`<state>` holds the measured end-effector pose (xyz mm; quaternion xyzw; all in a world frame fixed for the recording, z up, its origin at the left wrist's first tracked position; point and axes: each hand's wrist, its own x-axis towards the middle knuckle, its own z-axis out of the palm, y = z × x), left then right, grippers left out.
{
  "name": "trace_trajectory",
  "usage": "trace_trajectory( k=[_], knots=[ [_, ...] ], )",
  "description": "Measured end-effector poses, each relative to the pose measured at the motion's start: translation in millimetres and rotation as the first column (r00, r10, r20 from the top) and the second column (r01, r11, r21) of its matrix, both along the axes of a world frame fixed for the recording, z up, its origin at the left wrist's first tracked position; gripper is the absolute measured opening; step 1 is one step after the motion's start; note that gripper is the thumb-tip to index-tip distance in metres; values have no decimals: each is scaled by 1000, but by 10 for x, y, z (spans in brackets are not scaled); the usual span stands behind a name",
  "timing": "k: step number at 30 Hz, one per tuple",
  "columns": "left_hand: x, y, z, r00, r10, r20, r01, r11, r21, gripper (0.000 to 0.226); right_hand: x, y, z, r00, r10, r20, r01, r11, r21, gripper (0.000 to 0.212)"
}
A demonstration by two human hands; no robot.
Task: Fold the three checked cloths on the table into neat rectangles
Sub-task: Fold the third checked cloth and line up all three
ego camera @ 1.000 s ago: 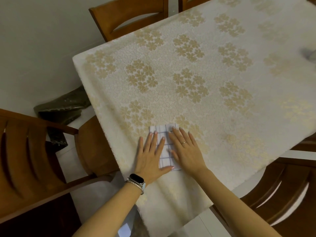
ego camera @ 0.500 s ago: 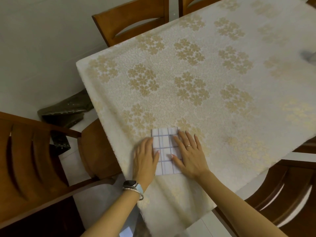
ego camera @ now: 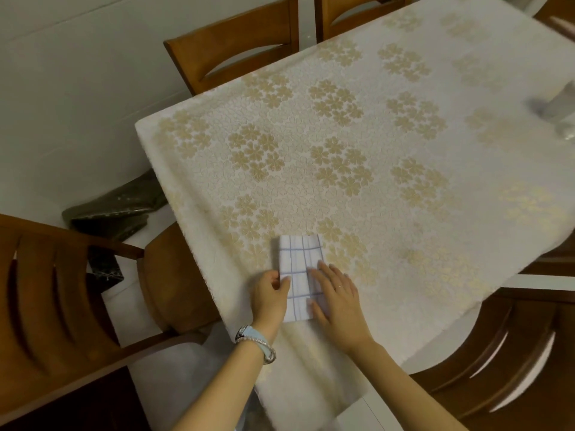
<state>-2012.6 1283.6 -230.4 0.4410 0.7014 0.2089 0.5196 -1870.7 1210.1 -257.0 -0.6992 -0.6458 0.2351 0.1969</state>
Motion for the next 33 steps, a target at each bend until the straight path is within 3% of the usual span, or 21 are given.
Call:
trace_trajectory(
  k=[1, 3, 5, 8, 10, 13, 16, 22, 28, 33],
  knots=[
    [9, -6, 15, 1000, 8, 24, -8, 1000, -5, 10, 6, 8, 56, 980, -79, -180, 80, 997, -1, 56],
    [25, -16, 64, 996, 17, 87, -15, 1000, -25, 13, 48, 47, 187, 827, -273, -492, 296, 955, -32, 54],
    [37, -21, 110, 982, 30, 184, -19, 998, -62, 9, 97, 108, 328, 643, -418, -642, 443, 887, -133, 52],
    [51, -46, 216, 933, 89, 350, -49, 991, -122, 8, 168, 177, 448, 422, -544, -725, 465, 817, -341, 60],
    [42, -74, 293, 886, 133, 444, -71, 986, -153, 12, 220, 209, 480, 361, -593, -720, 385, 798, -465, 63],
    [-23, -108, 346, 849, 148, 507, -67, 982, -174, 20, 254, 242, 544, 255, -621, -741, 184, 784, -593, 43],
    [-105, -124, 422, 846, 128, 517, -40, 983, -177, 24, 234, 222, 625, 263, -592, -762, 118, 803, -584, 31],
    [-221, -141, 682, 839, 61, 540, 17, 990, -138, 22, 135, 99, 901, 368, -533, -762, 223, 846, -484, 22],
    [-286, -168, 1033, 818, -54, 573, 133, 986, -97, 21, 92, -212, 1308, 335, -498, -800, 315, 860, -403, 26],
    [-229, -269, 1360, 735, -238, 635, 321, 947, -16, 23, 122, -637, 1643, 286, -465, -838, 418, 847, -328, 26]
  ],
)
